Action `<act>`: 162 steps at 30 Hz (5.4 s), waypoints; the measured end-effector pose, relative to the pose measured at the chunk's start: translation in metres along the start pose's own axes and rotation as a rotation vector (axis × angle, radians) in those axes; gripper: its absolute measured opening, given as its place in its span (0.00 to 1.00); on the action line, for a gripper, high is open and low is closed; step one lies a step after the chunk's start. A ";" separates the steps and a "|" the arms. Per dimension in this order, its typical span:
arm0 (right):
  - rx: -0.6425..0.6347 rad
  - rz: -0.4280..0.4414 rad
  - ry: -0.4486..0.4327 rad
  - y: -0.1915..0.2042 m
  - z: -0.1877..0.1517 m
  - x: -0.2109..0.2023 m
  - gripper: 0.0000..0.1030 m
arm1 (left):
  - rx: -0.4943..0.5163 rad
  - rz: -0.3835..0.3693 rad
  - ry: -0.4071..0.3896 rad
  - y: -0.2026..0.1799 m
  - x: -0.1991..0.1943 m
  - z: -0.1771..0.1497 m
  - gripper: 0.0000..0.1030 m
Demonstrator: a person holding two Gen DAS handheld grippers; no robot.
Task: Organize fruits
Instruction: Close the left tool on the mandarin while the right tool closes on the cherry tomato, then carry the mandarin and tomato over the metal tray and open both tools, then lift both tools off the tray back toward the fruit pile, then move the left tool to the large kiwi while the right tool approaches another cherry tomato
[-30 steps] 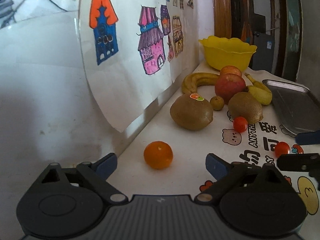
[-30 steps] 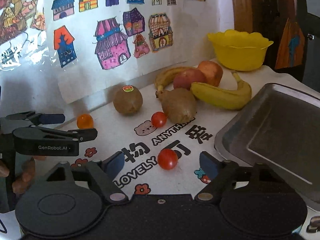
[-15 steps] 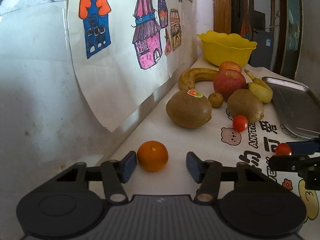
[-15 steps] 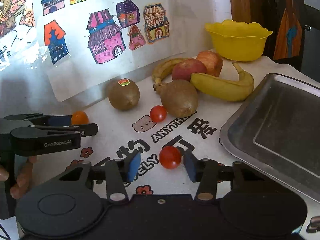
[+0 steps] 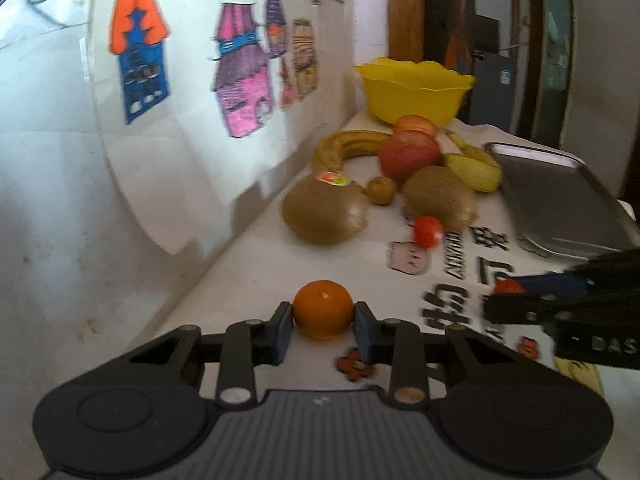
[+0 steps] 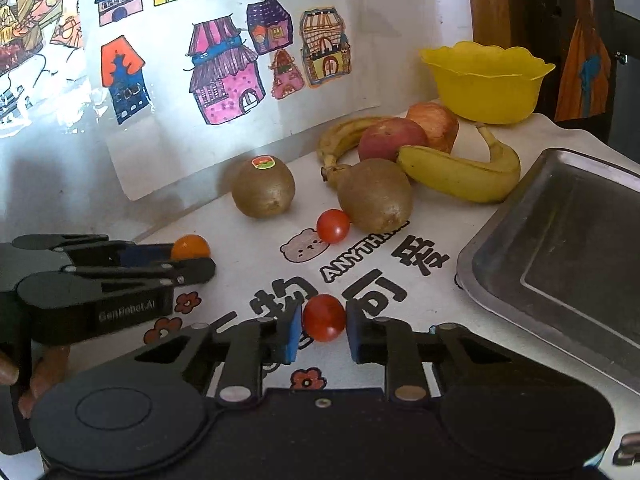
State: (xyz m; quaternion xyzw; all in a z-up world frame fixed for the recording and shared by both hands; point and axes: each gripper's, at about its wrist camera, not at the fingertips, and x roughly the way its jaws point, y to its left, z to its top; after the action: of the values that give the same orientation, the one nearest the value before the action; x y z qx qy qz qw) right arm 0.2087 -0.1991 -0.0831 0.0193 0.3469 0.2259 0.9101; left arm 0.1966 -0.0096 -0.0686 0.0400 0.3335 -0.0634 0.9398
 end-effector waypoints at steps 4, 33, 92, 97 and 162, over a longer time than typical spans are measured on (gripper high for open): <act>0.009 0.014 0.003 -0.003 -0.004 -0.006 0.24 | 0.027 -0.045 0.009 -0.014 -0.007 -0.003 0.35; 0.231 -0.205 -0.166 -0.152 -0.033 -0.093 0.24 | 0.150 -0.265 -0.048 -0.180 0.047 0.058 0.34; 0.066 -0.262 -0.386 0.091 -0.064 -0.218 0.99 | -0.101 0.118 -0.284 0.013 -0.180 -0.021 1.00; 0.067 -0.223 -0.402 0.120 -0.055 -0.214 0.99 | -0.109 0.134 -0.303 0.030 -0.192 -0.018 0.99; -0.030 0.020 -0.013 -0.003 0.034 0.055 0.48 | -0.004 -0.023 -0.071 0.019 0.058 0.066 0.76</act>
State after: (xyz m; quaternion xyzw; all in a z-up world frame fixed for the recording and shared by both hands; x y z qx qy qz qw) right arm 0.2681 -0.1743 -0.0922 0.0104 0.3373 0.2402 0.9102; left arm 0.2845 -0.0035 -0.0537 0.0319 0.3004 -0.0751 0.9503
